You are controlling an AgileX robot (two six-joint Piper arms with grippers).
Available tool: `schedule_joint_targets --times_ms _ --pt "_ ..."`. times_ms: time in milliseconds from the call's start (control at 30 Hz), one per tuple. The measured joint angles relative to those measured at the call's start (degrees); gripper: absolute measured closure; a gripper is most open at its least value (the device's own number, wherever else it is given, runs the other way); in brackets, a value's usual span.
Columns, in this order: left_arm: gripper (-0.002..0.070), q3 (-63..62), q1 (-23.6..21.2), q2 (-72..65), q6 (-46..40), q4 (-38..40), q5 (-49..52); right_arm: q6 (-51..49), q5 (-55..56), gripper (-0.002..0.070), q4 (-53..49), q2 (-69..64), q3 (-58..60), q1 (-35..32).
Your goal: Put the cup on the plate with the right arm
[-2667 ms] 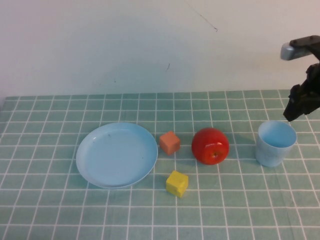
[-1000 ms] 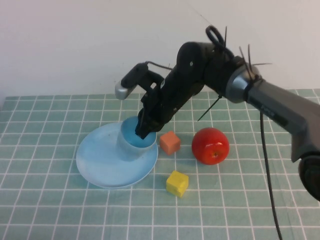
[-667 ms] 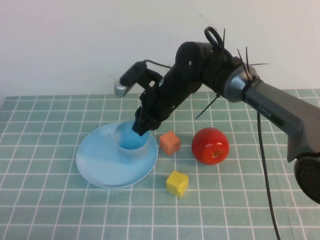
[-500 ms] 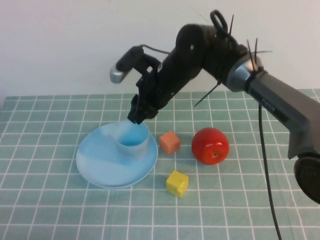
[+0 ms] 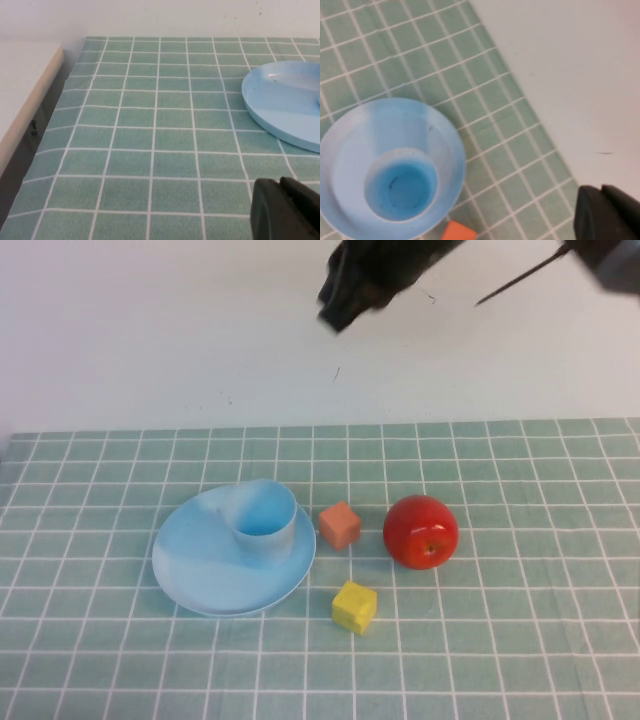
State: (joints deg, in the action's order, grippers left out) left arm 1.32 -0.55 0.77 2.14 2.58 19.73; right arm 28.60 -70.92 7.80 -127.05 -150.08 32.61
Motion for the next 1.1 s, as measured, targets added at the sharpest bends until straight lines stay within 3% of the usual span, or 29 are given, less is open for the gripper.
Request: schedule_joint_targets --times_ms 333,800,1100 --pt "0.0678 0.0 0.0 0.0 0.0 0.0 0.0 -1.9 0.0 0.0673 -7.8 21.7 9.0 -2.2" --pt "0.0678 0.0 0.0 0.0 0.0 0.0 0.0 -8.0 0.0 0.0675 -8.6 58.7 50.7 -2.4" --pt "0.0678 0.0 0.0 0.0 0.0 0.0 0.0 -9.5 0.0 0.0676 -4.9 67.8 61.7 -2.4"
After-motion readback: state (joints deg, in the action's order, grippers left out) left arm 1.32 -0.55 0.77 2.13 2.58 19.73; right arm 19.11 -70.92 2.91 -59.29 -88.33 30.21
